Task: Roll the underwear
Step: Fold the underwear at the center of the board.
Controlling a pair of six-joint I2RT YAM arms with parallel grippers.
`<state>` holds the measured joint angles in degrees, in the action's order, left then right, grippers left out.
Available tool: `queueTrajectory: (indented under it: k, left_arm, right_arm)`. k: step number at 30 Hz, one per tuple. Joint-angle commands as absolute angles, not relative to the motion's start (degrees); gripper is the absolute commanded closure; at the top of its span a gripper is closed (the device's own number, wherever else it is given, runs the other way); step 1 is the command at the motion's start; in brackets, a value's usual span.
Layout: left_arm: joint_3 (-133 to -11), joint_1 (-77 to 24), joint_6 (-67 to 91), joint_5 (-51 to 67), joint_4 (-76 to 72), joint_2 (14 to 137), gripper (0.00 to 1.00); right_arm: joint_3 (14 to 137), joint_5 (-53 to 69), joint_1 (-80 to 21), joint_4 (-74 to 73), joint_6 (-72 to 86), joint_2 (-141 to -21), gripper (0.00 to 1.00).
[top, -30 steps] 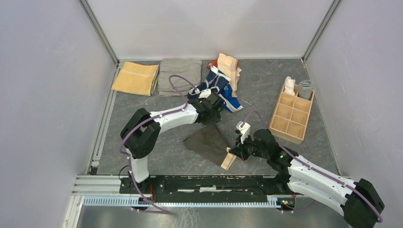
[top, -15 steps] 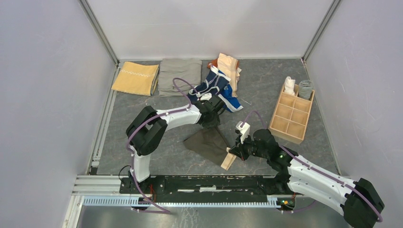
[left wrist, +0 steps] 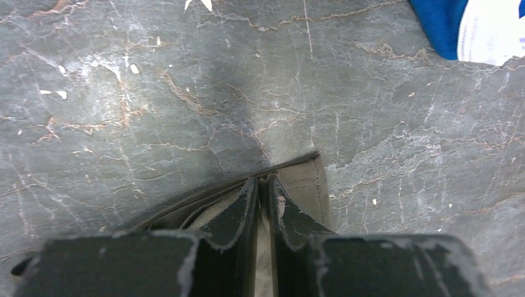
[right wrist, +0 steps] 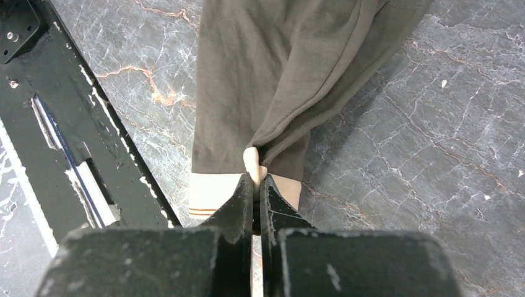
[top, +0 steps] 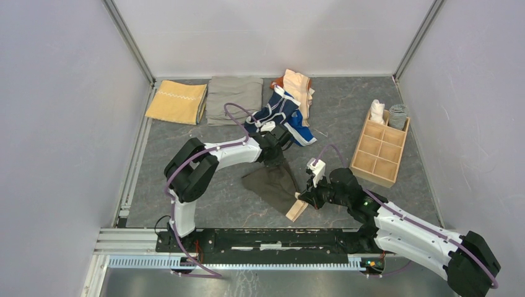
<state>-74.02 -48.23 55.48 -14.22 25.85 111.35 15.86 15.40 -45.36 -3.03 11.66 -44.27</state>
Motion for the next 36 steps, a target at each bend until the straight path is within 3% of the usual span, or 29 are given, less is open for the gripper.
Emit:
queueTrajectory:
  k: [1, 3, 5, 26, 31, 36]
  left_arm:
    - [-72.9, -48.2, 56.3, -12.2, 24.3, 112.4, 0.87]
    - [-73.1, -48.2, 55.9, -12.1, 23.7, 111.8, 0.96]
    - [-73.2, -48.2, 55.3, -11.7, 22.6, 110.9, 0.98]
    - [-46.5, -48.1, 54.2, -15.3, 0.1, 80.1, 0.98]
    - [-45.8, -47.5, 54.4, -15.2, 0.1, 80.5, 0.91]
    - [-50.0, -47.4, 53.6, -15.1, 0.3, 84.8, 0.90]
  right_arm:
    - [15.7, 15.1, -45.5, -0.5, 11.1, -44.4, 1.00]
    - [15.8, 14.6, -45.5, -0.8, 11.0, -44.3, 1.00]
    - [16.1, 14.0, -45.5, -1.1, 10.8, -44.1, 1.00]
    - [22.2, 9.0, -45.5, -8.2, 5.8, -44.5, 1.00]
    - [22.3, 9.4, -45.5, -8.2, 6.6, -44.6, 1.00]
    - [20.9, 10.7, -45.6, -6.8, 8.0, -44.7, 1.00]
